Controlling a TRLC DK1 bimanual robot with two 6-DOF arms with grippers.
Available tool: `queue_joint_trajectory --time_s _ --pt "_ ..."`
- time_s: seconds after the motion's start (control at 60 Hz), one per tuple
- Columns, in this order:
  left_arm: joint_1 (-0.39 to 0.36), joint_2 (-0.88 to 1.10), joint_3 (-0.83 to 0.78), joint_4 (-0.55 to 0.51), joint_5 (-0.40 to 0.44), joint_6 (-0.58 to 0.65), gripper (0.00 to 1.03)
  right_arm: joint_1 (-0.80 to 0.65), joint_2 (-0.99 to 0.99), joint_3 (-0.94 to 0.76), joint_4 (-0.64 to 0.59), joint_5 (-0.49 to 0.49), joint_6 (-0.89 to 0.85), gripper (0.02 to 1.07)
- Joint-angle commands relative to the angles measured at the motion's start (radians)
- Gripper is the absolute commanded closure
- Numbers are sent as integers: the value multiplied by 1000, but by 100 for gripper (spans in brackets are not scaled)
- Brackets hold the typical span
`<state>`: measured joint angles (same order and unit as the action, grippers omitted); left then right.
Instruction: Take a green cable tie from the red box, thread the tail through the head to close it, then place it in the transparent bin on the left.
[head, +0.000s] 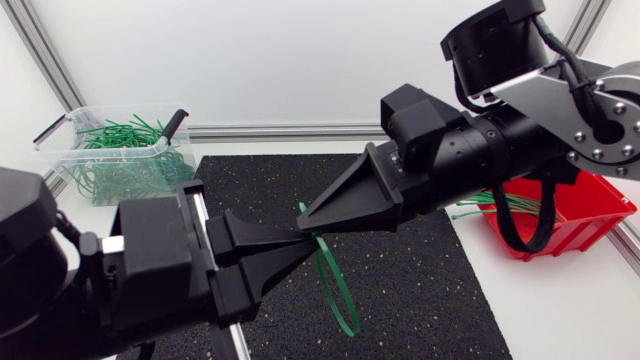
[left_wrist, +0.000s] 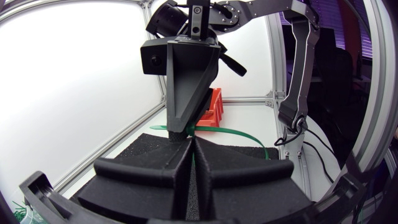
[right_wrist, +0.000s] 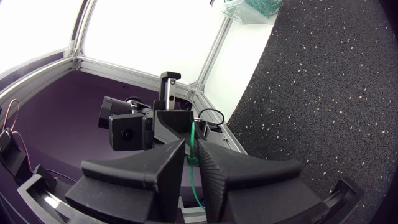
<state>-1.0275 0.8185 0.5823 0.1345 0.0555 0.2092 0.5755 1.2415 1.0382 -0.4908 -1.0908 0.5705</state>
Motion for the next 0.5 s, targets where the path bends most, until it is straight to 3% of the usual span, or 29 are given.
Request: queue_joint_trajectory --time_s 0.0,0.083,0.483 --pt "-2 5 11 5 10 -11 99 11 10 -21 0 6 -26 86" --pt "-2 5 7 7 12 -11 99 11 7 -21 4 19 -34 102" --pt "-26 -25 -2 -9 10 -19 99 -16 22 6 8 23 -23 101"
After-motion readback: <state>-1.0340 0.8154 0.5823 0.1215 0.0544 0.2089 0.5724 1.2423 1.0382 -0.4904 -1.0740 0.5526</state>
